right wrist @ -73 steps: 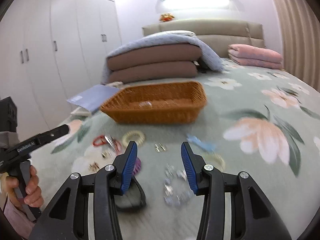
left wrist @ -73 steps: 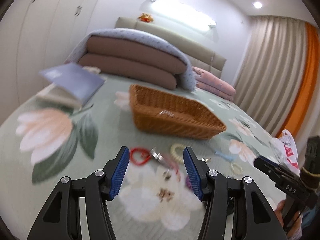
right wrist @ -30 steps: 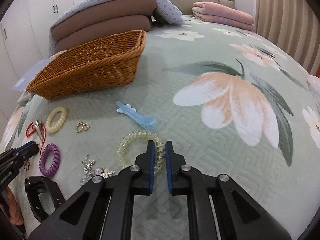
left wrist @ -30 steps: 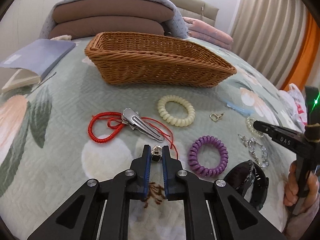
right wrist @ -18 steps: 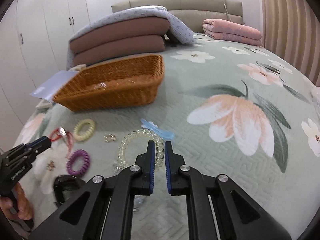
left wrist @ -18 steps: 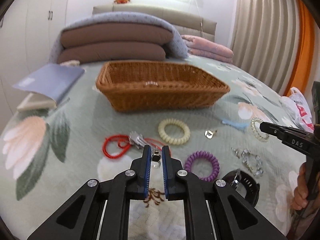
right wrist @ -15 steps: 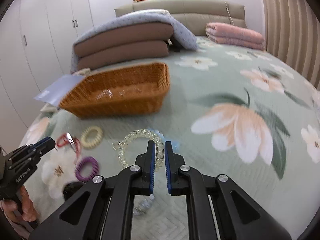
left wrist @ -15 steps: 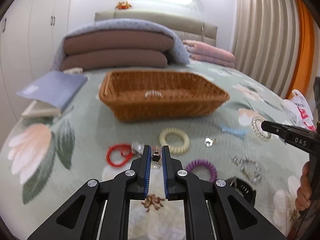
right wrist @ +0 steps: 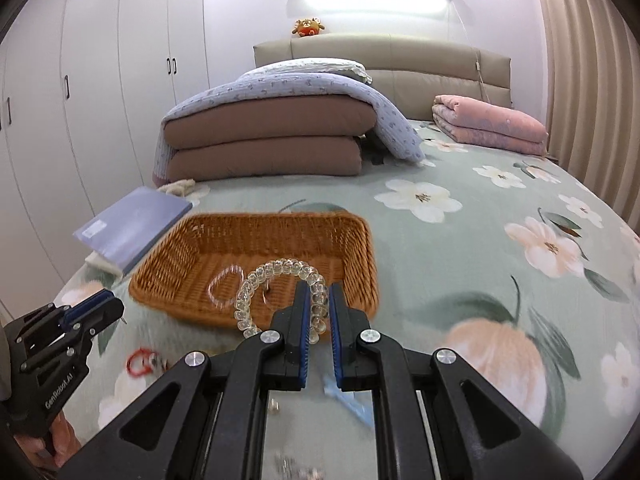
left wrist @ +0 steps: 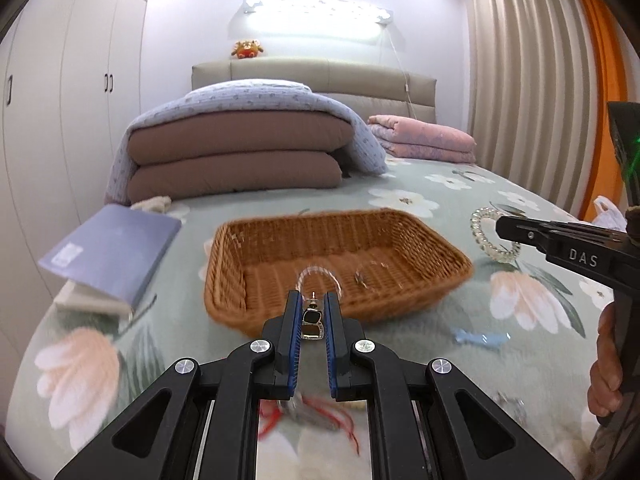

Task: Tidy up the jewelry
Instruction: 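Carry both pieces into the wicker basket and open both tools, then grasp the red cord lanyard with the left tool while the right tool grasps the blue hair clip, then lower the red cord and blue clip into the basket and open both tools, then grasp the silver key-shaped hair clip with the left tool while the right tool grasps the butterfly charm bracelet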

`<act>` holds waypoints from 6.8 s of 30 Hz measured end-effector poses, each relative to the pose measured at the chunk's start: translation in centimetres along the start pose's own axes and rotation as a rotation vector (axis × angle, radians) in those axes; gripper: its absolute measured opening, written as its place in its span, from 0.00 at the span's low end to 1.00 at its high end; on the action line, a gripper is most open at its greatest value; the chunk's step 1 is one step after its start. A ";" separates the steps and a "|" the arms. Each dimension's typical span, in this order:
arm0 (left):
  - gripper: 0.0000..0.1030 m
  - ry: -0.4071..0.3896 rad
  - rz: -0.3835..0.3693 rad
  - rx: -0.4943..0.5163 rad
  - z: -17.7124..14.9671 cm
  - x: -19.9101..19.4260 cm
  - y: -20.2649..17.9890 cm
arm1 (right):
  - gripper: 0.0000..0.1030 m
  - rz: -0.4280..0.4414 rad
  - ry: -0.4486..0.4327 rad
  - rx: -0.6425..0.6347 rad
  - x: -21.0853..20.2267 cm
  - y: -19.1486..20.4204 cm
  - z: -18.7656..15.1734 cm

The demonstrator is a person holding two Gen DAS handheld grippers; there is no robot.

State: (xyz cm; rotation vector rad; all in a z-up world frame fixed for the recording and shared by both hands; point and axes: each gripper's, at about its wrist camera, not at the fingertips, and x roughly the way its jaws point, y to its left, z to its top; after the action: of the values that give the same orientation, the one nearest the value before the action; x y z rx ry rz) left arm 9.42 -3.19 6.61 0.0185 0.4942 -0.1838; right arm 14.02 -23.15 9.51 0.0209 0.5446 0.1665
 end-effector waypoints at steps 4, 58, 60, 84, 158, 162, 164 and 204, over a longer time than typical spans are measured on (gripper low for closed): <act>0.10 -0.012 0.019 0.008 1.7 2.3 0.4 | 0.11 0.016 0.009 0.031 3.7 -0.6 1.5; 0.44 0.201 -0.142 -0.266 -7.1 -0.7 8.4 | 0.35 0.028 0.035 0.114 -4.4 -5.7 -10.5; 0.44 0.209 -0.137 -0.261 -7.2 -0.5 8.6 | 0.35 0.010 0.039 0.124 -4.4 -6.3 -11.1; 0.43 0.328 -0.060 -0.235 -7.4 5.3 8.2 | 0.39 0.129 0.298 0.015 4.5 -7.0 -9.5; 0.04 -0.001 -0.230 -0.228 4.5 11.3 5.6 | 0.14 0.146 0.085 0.030 11.1 -1.2 0.8; 0.04 0.014 -0.220 -0.221 4.2 11.8 5.5 | 0.14 0.122 0.086 0.007 11.4 -0.9 0.6; 0.04 0.020 -0.212 -0.214 4.1 11.9 5.5 | 0.14 0.113 0.091 0.000 11.7 -0.8 0.4; 0.63 0.226 -0.265 -0.119 -7.1 -1.2 5.2 | 0.32 0.111 0.161 0.073 -4.8 -3.9 -12.8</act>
State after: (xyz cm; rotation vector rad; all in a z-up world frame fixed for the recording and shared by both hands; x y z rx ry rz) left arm 5.95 2.55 0.77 -0.1448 0.7323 -0.4142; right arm 3.96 -28.06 0.76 0.1099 0.7110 0.2577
